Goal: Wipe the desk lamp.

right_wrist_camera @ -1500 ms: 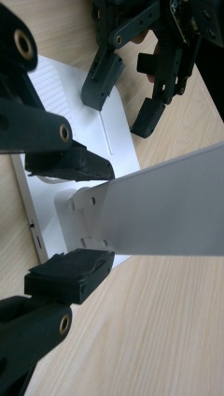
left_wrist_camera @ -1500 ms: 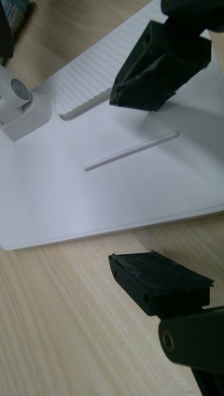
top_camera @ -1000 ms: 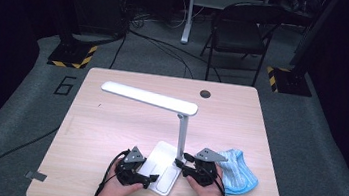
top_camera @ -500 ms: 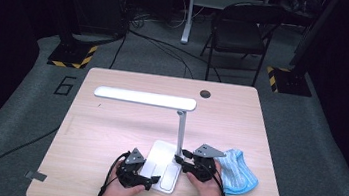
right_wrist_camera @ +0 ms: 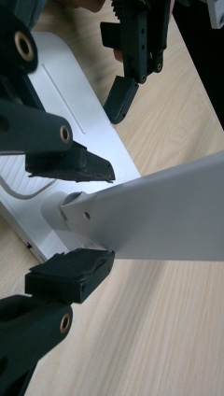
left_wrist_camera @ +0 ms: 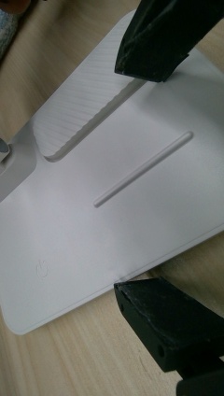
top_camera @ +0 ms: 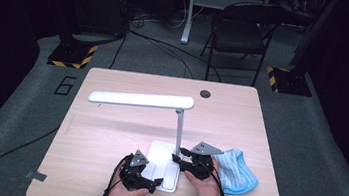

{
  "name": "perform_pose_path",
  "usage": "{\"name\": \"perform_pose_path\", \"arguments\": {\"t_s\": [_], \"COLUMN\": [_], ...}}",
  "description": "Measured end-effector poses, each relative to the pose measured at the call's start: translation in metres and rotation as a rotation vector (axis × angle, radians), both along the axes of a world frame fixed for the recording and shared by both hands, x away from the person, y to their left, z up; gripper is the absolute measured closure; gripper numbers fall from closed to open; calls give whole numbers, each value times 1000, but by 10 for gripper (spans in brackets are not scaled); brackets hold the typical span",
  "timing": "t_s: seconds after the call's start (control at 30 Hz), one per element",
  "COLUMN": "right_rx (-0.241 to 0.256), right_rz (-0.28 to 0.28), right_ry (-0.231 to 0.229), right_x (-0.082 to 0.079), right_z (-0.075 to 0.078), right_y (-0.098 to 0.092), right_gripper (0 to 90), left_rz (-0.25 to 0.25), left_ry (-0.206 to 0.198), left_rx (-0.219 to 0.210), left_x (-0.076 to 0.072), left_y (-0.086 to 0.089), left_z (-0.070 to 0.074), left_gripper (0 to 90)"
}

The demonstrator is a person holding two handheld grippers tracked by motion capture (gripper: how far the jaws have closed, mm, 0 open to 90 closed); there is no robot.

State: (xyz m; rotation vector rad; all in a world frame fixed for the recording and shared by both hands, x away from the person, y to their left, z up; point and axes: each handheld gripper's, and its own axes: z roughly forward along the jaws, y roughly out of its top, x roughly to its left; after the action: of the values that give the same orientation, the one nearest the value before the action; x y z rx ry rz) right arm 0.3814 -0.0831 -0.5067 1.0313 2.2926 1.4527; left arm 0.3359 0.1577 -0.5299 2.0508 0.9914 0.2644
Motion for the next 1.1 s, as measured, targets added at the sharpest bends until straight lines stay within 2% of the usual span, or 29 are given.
{"name": "perform_pose_path", "arguments": {"t_s": [0.1,0.17,0.2,0.3,0.43,0.5,0.6,0.7,0.83,0.9,0.97,1.0,1.03,1.1], "right_rx": [-10,-7,-29,-52,-70,-59,-79,-128,-208,-229,-224,-234,-253,-291], "right_rz": [17,5,-2,-28,-60,-74,-137,-207,-294,-312,-332,-328,-335,-337], "right_ry": [-4,0,-14,-41,-78,-93,-105,-102,-73,-48,-13,-9,12,11], "right_x": [1,-1,-2,-7,-14,-17,-20,-23,-29,-31,-33,-32,-32,-32], "right_z": [1,4,6,12,22,28,34,33,24,18,13,11,8,3], "right_y": [0,-2,-3,-12,-34,-48,-70,-93,-119,-127,-131,-133,-134,-134], "right_gripper": [516,478,464,429,397,378,374,370,340,324,312,309,308,309], "left_rz": [11,12,15,13,18,36,42,40,47,53,55,54,53,53], "left_ry": [11,9,8,7,2,7,4,4,-3,4,7,3,3,3], "left_rx": [-10,-9,-11,-13,-6,-14,-12,-10,-8,-12,-10,-7,-7,-7], "left_x": [0,0,0,1,2,1,2,3,5,5,5,5,5,5], "left_y": [-1,-1,-1,-1,-2,-3,-4,-4,-5,-6,-6,-6,-6,-6], "left_z": [0,0,0,-1,0,0,0,0,0,0,0,0,0,0], "left_gripper": [0,0,0,0,0,0,0,0,0,0,0,0,0,0]}}
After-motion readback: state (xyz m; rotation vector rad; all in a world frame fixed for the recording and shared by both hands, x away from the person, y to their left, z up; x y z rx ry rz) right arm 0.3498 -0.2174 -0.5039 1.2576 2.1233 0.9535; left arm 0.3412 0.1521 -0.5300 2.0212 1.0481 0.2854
